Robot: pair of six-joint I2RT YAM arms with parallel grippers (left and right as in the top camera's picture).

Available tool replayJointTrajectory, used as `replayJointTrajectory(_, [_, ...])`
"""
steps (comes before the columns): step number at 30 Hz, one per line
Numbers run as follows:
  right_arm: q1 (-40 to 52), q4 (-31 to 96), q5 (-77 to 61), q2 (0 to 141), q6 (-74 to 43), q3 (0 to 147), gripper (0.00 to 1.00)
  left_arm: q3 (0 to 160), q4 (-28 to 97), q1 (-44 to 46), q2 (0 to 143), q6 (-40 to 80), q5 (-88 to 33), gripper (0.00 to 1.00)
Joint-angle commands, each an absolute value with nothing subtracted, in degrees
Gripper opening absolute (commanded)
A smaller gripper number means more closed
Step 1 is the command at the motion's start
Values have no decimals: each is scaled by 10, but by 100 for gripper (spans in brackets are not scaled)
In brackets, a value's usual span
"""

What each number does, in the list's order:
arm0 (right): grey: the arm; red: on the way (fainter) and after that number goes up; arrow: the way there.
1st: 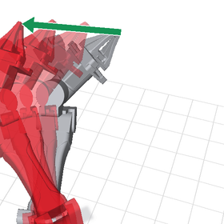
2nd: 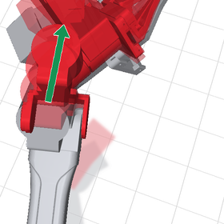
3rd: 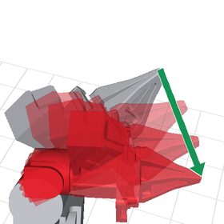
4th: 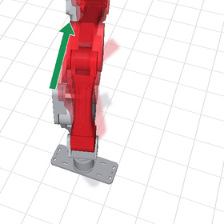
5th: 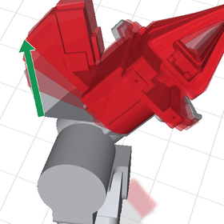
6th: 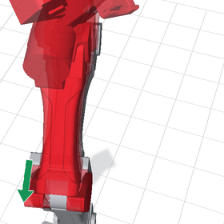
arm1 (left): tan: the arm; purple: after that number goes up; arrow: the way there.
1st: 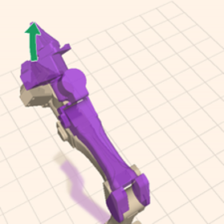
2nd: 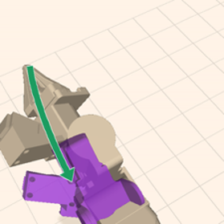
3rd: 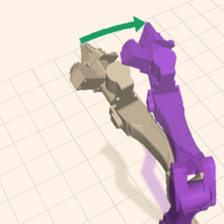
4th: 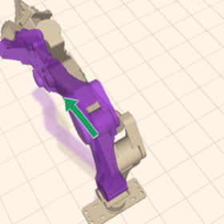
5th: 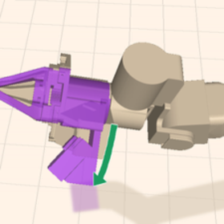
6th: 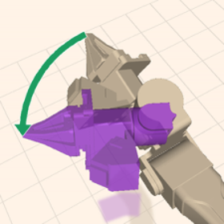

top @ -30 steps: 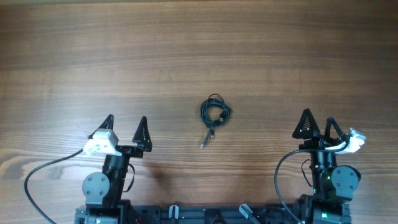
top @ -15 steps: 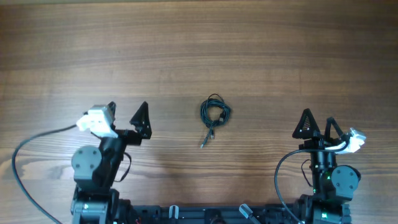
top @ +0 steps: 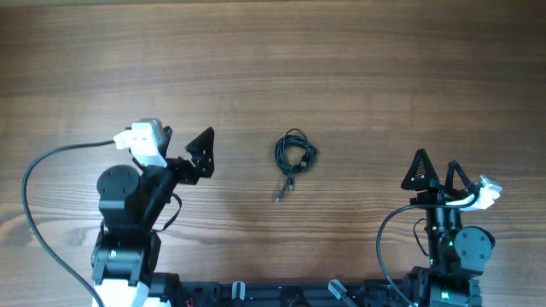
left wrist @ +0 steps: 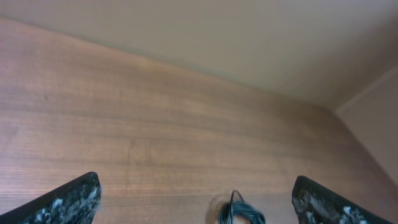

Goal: Untangle cables
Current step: 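Move the left gripper toward the coiled black cable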

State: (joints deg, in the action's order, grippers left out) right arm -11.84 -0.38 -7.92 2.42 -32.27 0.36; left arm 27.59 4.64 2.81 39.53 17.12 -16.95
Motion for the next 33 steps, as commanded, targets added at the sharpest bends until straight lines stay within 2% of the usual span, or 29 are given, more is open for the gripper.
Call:
replayJointTrajectory(1, [-120,-6,-88,24,-317,3,100,319,59,58,450,175,-186,100])
replayJointTrajectory(18, [-120,-6,-88,24,-317,3,100,369,47,223,676,170,-155,100])
replayJointTrajectory(33, [-120,-6,-88,24,-317,3,100,369,19,238,711,170,-143,100])
